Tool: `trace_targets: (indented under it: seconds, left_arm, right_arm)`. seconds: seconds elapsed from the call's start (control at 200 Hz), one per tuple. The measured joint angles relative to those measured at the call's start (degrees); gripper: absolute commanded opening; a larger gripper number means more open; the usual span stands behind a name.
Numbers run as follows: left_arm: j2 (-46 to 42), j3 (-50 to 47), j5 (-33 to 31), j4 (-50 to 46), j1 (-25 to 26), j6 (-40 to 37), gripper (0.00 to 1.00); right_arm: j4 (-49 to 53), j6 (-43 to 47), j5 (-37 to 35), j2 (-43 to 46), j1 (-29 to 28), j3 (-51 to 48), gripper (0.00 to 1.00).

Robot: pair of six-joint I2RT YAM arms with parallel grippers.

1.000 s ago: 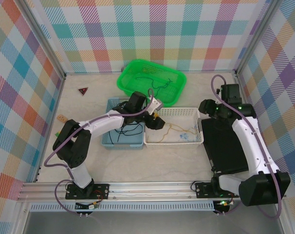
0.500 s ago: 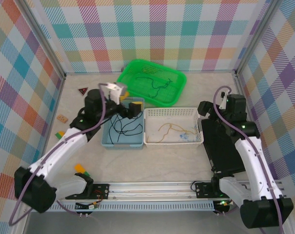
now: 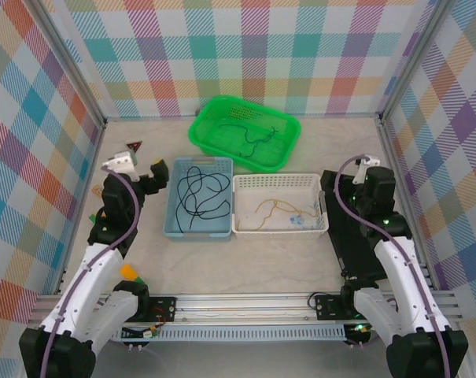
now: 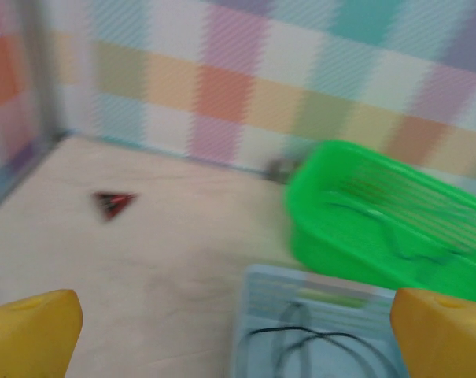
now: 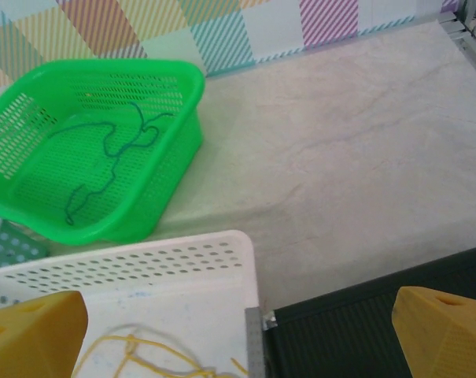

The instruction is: Untangle the cables

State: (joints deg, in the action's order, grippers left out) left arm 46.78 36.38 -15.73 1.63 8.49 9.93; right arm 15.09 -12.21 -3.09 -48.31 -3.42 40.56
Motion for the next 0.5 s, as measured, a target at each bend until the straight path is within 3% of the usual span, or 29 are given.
trace_targets:
  seconds: [0.14, 0.26, 0.5]
  left_arm:
    - [0.83, -8.17, -12.39, 0.37, -2.78, 6.05, 0.99]
    - [3.61, -15.41, -18.21, 3.69, -2.8, 7.8, 1.0]
    - [12.94, -22.47, -19.67, 21.05, -2.8, 3.34, 1.0]
  right_arm:
    - [-4.61, 2.01, -2.58, -1.53, 0.09, -6.75, 0.99]
    - [-9.73, 3.41, -3.56, -2.67, 0.09, -10.99, 0.99]
    - [-22.23, 6.84, -4.24, -5.05, 0.09, -19.08, 0.99]
